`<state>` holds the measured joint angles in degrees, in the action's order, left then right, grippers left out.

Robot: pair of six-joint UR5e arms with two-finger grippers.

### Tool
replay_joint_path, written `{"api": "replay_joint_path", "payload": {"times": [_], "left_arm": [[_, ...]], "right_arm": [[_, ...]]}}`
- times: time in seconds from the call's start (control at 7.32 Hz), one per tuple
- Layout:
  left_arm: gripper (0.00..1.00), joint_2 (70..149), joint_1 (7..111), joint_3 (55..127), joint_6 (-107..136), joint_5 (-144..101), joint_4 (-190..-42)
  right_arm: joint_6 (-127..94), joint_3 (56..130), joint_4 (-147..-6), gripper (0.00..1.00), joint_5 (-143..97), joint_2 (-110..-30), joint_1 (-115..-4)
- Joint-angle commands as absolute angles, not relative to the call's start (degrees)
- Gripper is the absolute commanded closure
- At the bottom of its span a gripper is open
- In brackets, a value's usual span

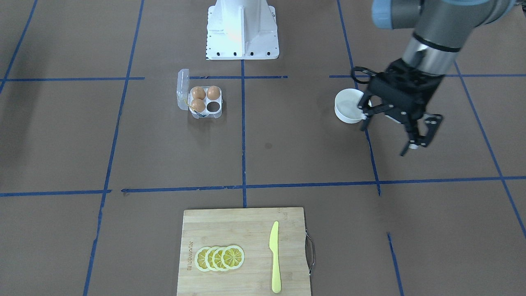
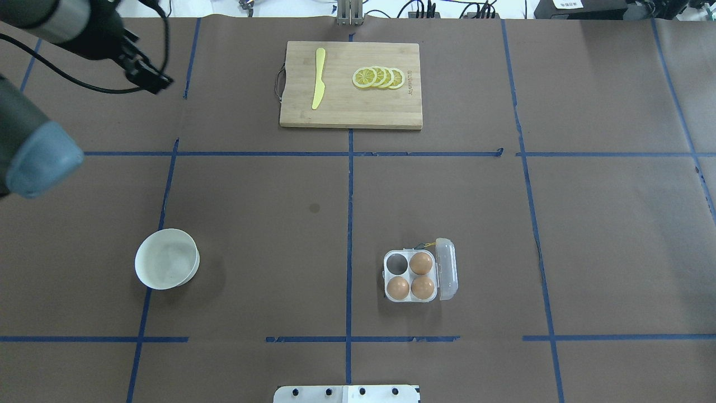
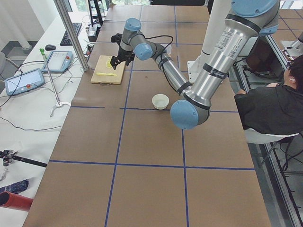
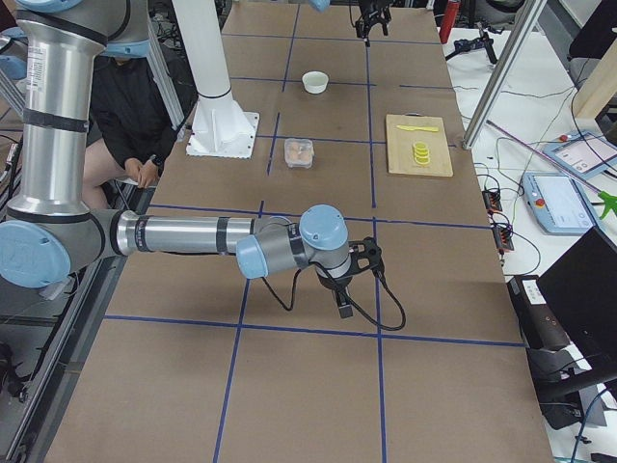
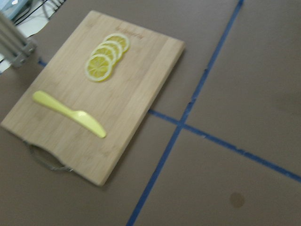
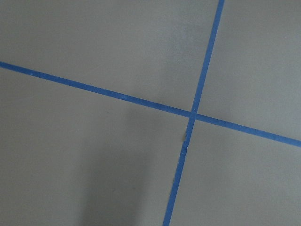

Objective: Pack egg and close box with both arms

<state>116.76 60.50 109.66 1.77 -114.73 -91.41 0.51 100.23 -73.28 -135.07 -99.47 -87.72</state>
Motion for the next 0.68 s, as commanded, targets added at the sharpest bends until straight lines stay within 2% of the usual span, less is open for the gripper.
{"api": "replay_joint_path", "payload": {"times": [0.0,0.27,0.55], "left_arm": [[0.00,107.02,68.45,109.17,-2.90,-115.49,-87.89],[0.00,103.03,77.21,103.82,-3.51,-115.58,-87.80],[0.00,93.12,78.22,100.14,-5.18,-115.75,-92.69]], "right_arm": [[0.44,99.24,-73.21,0.00,-135.26,-99.49,-87.71],[0.53,99.23,-73.04,0.00,-135.18,-99.49,-87.71],[0.62,99.67,-72.95,0.00,-134.91,-99.49,-87.71]]}}
